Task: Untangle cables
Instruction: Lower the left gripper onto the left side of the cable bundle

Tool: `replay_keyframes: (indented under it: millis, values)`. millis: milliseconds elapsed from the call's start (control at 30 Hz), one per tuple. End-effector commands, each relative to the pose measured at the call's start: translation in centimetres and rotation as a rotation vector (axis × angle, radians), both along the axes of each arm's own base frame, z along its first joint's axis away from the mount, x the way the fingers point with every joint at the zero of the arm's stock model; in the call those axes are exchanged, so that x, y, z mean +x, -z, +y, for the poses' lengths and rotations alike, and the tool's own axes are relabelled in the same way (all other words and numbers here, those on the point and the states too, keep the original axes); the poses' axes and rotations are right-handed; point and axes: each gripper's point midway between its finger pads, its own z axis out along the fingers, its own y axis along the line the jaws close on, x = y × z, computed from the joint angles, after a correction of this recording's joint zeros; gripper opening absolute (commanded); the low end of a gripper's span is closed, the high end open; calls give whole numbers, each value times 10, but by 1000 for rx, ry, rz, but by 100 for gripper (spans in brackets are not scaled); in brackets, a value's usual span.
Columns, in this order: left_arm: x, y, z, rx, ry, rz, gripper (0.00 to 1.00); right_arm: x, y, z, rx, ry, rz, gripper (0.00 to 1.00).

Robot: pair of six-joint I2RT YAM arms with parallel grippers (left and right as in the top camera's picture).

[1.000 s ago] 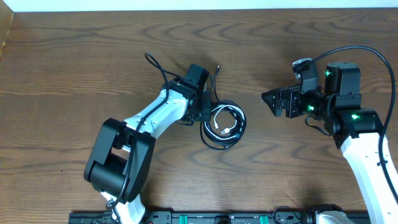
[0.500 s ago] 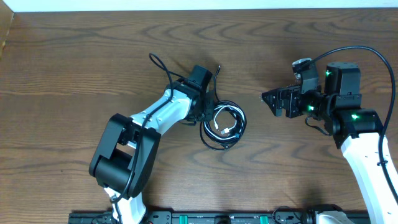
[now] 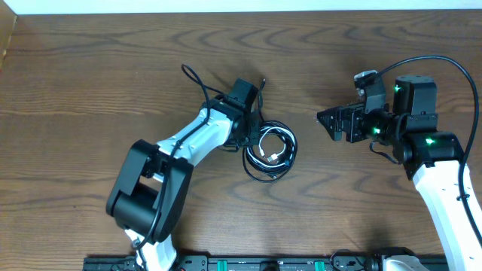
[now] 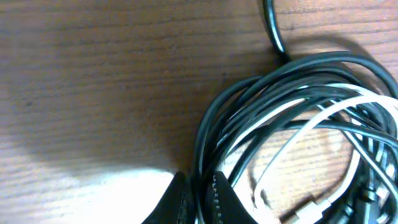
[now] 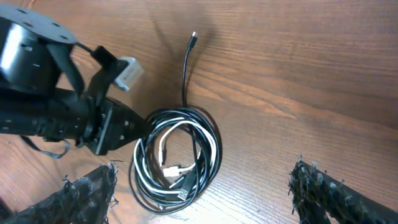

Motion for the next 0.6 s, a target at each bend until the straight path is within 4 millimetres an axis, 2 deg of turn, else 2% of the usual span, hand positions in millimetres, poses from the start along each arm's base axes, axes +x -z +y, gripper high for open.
replay_keyframes:
  millis: [0,133,267,400,567]
  values:
    - [11,-47,-10,-80,4,-97,7,3,-7,2,7,2,-13,87]
    - [9,-90,-19,-173,24,-167,7,3,-7,2,15,10,-7,87]
    - [8,-122,-20,-219,24,-235,7,3,-8,2,16,11,-10,87]
    - [7,-143,-19,-243,26,-282,7,4,-10,6,26,11,-11,87]
    - [6,-150,-19,-263,-8,-283,7,3,-14,21,41,-19,-30,87]
